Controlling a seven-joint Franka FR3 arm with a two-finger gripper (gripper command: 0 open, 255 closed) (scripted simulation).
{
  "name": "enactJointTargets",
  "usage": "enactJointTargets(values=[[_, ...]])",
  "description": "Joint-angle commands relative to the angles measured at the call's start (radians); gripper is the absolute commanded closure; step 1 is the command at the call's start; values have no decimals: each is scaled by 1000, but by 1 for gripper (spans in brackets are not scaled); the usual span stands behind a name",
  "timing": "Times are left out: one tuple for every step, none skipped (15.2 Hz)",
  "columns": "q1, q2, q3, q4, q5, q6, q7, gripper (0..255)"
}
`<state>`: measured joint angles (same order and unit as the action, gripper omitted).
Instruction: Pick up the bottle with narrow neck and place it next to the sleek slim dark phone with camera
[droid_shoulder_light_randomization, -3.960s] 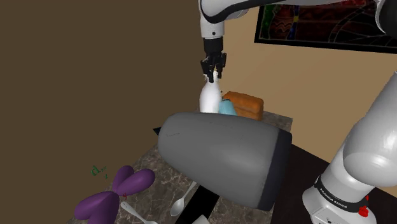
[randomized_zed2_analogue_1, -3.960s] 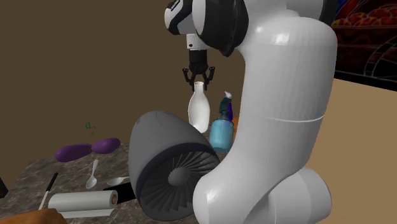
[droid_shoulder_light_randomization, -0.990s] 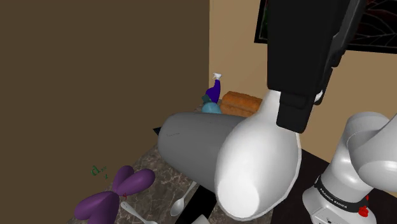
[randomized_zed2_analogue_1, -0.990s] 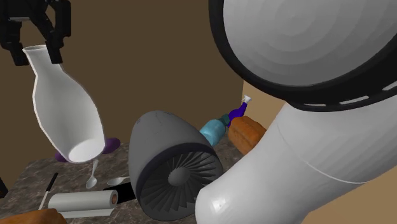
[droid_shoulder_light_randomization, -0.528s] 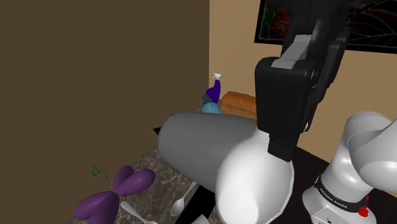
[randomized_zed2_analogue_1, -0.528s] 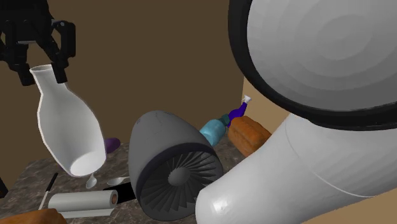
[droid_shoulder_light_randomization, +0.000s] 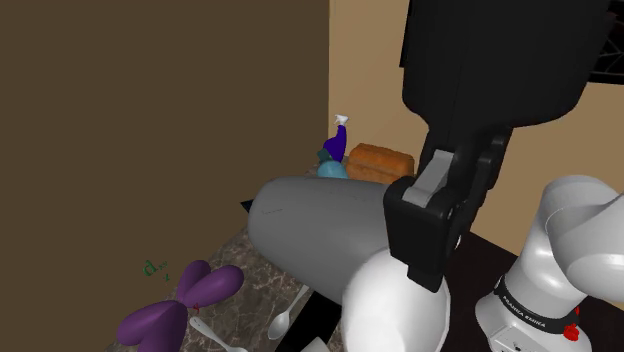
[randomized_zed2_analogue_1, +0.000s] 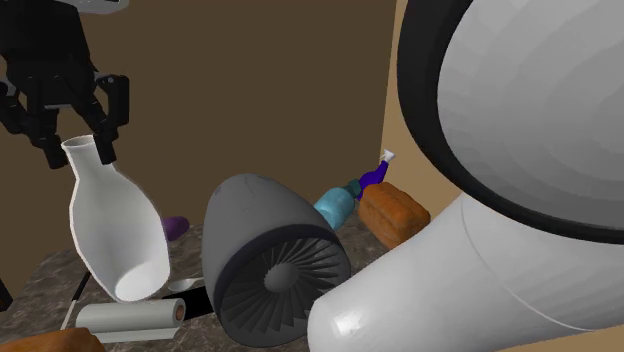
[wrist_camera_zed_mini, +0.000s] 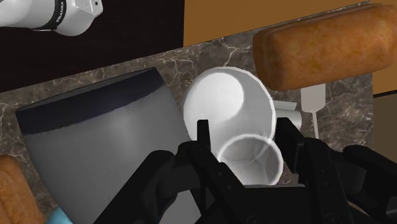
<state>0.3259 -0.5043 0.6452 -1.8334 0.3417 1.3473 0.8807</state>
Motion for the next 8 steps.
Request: enactJointTargets(values=[[5, -15, 0, -40, 7, 26, -7, 255], [7, -21, 1, -58, 9, 39, -10, 255], [8, -26, 2, -75, 12, 51, -13, 255], [10, -31, 3, -92, 15, 63, -15, 255], [12, -36, 4, -109, 17, 75, -18, 255], [14, -41, 6, -125, 20, 88, -21, 255], [15, -45, 7, -142, 23, 100, -23, 255], [17, -49, 9, -158, 25, 112, -26, 255]])
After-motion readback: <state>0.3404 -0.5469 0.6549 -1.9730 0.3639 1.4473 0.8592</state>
